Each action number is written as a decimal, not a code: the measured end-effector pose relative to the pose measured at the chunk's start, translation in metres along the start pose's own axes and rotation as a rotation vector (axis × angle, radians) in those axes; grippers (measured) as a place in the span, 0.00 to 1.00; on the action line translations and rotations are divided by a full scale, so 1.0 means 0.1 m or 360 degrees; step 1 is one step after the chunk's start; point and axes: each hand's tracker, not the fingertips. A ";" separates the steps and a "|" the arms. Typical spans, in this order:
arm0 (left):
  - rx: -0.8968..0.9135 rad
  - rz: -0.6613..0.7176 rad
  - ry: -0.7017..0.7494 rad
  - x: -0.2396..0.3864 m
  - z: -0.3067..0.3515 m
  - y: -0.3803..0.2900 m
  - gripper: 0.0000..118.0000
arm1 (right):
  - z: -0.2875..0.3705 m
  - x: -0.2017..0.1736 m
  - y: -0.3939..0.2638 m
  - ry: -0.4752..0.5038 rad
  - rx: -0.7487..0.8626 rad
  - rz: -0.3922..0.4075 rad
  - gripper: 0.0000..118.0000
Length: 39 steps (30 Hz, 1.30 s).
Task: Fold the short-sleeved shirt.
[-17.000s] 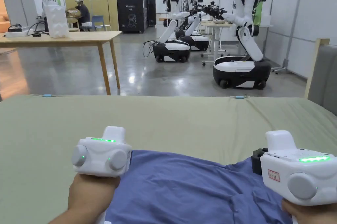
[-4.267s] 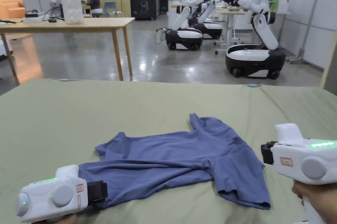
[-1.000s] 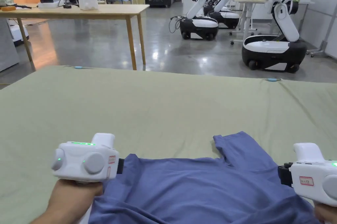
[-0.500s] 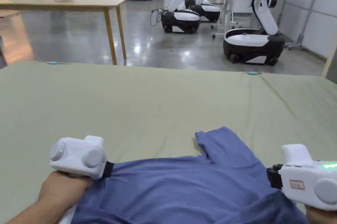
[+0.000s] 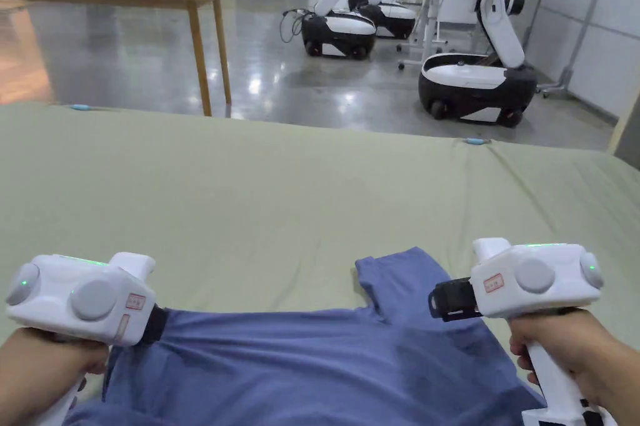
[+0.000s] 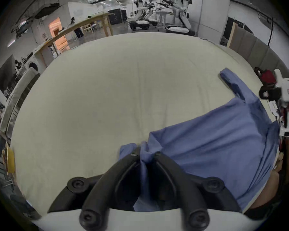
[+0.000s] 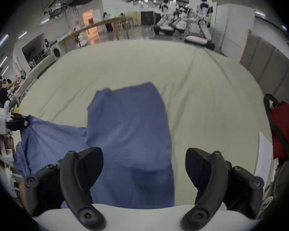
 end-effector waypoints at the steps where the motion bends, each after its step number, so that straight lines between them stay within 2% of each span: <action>1: -0.0007 0.0019 -0.0020 -0.02 0.01 0.00 0.06 | -0.11 -0.02 0.00 -0.0001 -0.0075 0.0017 0.80; 2: -0.0007 0.0010 -0.0024 -0.03 0.01 -0.01 0.06 | -0.18 -0.05 -0.03 0.0009 -0.0112 0.0031 0.67; 3: -0.0009 -0.0009 -0.0024 -0.02 0.01 -0.02 0.06 | -0.23 -0.10 -0.08 0.0020 -0.0159 0.0059 0.39; 4: -0.0017 -0.0022 -0.0024 -0.02 0.00 -0.02 0.06 | -0.25 -0.14 -0.12 0.0000 -0.0193 0.0107 0.39; 5: -0.0027 -0.0028 -0.0026 -0.05 -0.08 -0.01 0.06 | -0.25 -0.17 -0.15 -0.0020 -0.0170 0.0117 0.33; 6: -0.0037 -0.0035 -0.0026 -0.04 -0.10 -0.02 0.06 | -0.20 -0.17 -0.16 0.0012 -0.0133 0.0102 0.22; 7: -0.0039 -0.0040 -0.0023 -0.03 -0.11 -0.02 0.06 | -0.15 -0.17 -0.17 0.0071 -0.0097 0.0051 0.07; 11: 0.0000 -0.0005 -0.0019 0.01 -0.02 0.02 0.06 | 0.03 -0.18 -0.18 0.0027 -0.0024 0.0092 0.06; 14: 0.0081 -0.0041 -0.0041 0.04 0.18 0.01 0.06 | 0.29 -0.14 -0.16 0.0124 0.0096 0.0014 0.06; 17: 0.0145 -0.0082 -0.0056 0.04 0.39 -0.03 0.06 | 0.51 -0.08 -0.19 0.0143 0.0169 0.0076 0.05; 22: 0.0243 -0.0126 -0.0119 -0.06 0.80 -0.10 0.06 | 0.92 0.10 -0.36 0.0201 0.0256 0.0099 0.05; 25: 0.0300 -0.0233 -0.0135 -0.06 1.06 -0.15 0.06 | 1.14 0.19 -0.46 0.0238 0.0308 0.0100 0.05; 32: 0.0365 -0.0370 -0.0145 0.03 1.56 -0.41 0.06 | 1.65 0.13 -0.92 0.0260 0.0345 0.0176 0.06; 39: 0.0276 -0.0516 -0.0196 0.15 1.69 -1.06 0.06 | 1.80 0.18 -1.60 0.0280 0.0246 0.0239 0.05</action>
